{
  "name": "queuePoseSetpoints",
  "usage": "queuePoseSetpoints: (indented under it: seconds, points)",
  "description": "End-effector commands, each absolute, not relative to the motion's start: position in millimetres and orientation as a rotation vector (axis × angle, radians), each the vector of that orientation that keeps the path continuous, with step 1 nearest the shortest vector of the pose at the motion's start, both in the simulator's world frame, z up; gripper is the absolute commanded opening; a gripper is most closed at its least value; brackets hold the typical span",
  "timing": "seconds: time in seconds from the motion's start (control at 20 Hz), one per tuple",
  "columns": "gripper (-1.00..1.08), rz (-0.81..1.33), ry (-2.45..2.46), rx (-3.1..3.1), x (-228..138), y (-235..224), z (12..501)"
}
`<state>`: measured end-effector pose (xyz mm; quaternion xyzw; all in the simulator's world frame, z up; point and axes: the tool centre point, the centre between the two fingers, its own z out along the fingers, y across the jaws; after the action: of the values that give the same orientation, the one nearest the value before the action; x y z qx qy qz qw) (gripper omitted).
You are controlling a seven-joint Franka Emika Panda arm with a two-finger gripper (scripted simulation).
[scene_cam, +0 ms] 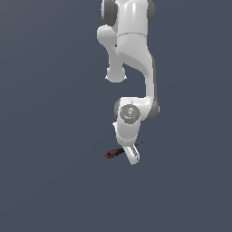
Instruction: Pick up the object and move it to a goal position.
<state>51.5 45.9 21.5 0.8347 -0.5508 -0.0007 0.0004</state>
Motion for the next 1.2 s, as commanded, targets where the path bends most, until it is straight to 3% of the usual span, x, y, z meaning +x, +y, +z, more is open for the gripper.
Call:
queuePoseSetpoints:
  seconds: [0.0, 0.15, 0.2, 1.15]
  points:
    - [1.00, 0.000, -1.731, 2.622, 52, 46, 15]
    - [1.00, 0.000, -1.731, 2.622, 53, 46, 15]
    - [-1.00, 0.000, -1.731, 2.622, 53, 46, 15]
    - [-1.00, 0.000, -1.731, 2.622, 50, 60, 38]
